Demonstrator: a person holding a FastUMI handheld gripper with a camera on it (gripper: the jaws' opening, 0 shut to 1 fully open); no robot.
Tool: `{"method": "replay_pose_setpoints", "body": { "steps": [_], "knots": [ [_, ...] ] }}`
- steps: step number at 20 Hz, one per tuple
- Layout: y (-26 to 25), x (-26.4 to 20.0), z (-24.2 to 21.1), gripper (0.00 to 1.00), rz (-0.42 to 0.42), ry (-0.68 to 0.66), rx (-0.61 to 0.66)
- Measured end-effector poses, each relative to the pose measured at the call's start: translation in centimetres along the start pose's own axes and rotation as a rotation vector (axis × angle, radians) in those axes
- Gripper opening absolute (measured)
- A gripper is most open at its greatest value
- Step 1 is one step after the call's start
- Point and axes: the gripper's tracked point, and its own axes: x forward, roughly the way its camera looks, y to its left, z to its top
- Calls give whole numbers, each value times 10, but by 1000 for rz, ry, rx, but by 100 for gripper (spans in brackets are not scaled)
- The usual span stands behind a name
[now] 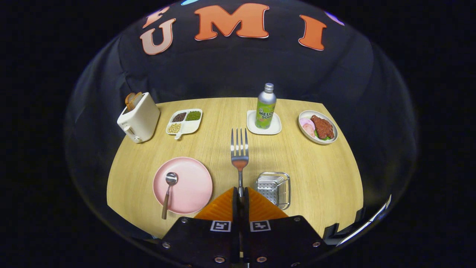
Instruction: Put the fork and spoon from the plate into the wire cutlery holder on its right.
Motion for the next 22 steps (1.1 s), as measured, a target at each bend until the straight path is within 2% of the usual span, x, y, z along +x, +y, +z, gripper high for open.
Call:
{"method": "replay_pose_setpoints", "body": {
  "steps": [15,22],
  "knots": [
    [-67,34,-75,5,-33,360,-96],
    [-70,49,-74,9,-16,386,-106]
  ]
}}
